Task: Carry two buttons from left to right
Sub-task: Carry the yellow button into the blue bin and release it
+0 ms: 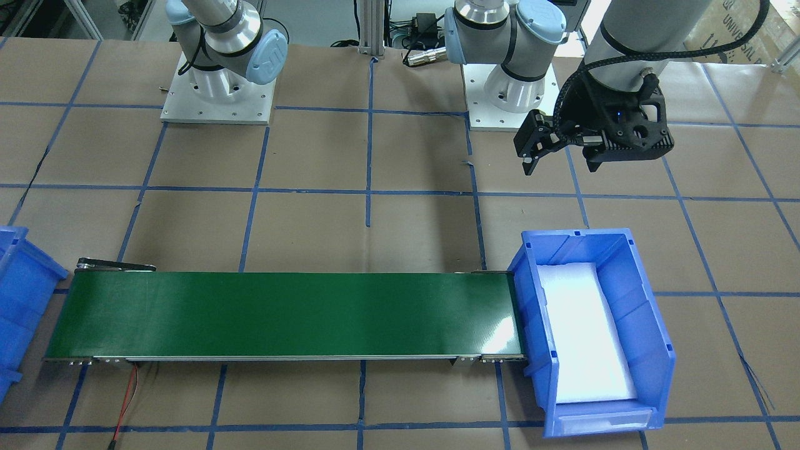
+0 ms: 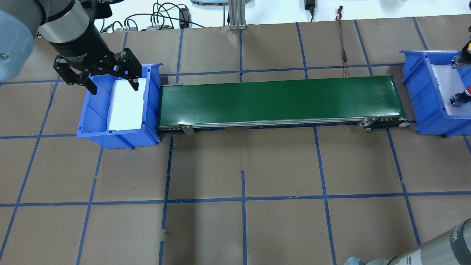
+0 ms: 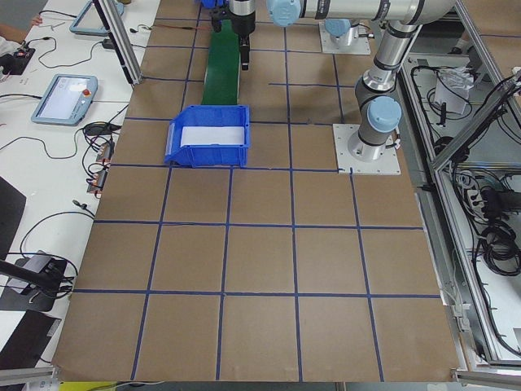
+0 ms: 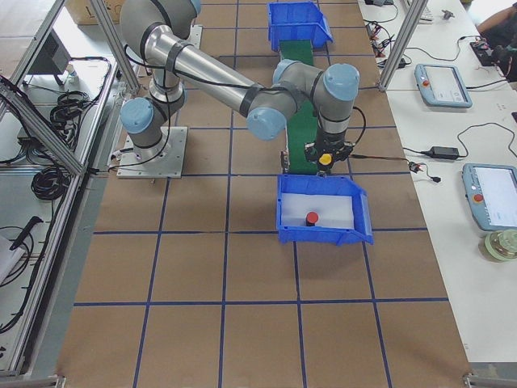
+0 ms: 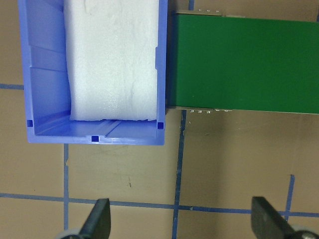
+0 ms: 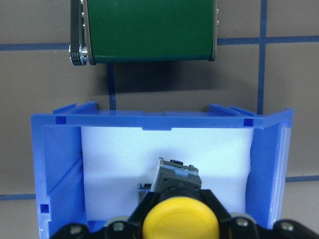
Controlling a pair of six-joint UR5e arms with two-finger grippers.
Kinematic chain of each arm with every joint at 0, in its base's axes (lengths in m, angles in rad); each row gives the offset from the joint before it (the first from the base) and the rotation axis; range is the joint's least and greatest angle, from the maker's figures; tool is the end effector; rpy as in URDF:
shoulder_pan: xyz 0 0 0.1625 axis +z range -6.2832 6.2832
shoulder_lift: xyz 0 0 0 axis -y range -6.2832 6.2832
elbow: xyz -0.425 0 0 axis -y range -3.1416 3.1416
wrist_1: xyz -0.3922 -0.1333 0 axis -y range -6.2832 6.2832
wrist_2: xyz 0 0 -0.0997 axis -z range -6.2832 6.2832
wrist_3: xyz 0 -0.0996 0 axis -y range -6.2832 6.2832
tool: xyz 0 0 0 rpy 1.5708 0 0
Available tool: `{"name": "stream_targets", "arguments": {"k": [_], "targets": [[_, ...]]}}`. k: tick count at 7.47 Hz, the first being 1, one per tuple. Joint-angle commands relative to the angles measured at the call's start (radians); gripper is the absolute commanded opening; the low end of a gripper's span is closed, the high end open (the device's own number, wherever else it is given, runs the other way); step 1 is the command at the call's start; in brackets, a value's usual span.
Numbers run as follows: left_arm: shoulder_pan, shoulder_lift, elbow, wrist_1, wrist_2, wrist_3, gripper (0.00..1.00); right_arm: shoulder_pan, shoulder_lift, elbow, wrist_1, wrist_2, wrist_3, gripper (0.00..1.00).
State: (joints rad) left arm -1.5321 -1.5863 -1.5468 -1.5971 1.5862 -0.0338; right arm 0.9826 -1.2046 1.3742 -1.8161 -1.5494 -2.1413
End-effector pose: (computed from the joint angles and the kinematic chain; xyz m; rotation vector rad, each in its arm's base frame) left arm -0.1125 -0.5014 0.4894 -0.1131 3.1241 0.0279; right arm -0.2456 -0.6123 0.4014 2.1534 -2.1900 0.0560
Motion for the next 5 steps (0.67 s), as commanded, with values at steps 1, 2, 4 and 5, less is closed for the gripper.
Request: {"name": "stream_targets", "arguments": {"k": [1,2,4,5], "targets": [[-0.002,0.014,-0.021,-0.003,0.006,0.0,1.0,-0.03,0.089,0.008,-0.055,0.067,-0.046,0.04],[0.0,0.026,-0.035,-0.006,0.008,0.0,1.0,-0.053,0.147,0.008,-0.137,0.119,-0.051,0.04],[0.013,0.029,-0.055,0.006,0.006,0.071,1.0,-0.061,0.209,0.011,-0.161,0.134,-0.074,0.04],[0.02,0.025,-0.044,0.025,0.008,0.177,1.0,-0.061,0.215,0.023,-0.16,0.135,-0.063,0.05]]}}
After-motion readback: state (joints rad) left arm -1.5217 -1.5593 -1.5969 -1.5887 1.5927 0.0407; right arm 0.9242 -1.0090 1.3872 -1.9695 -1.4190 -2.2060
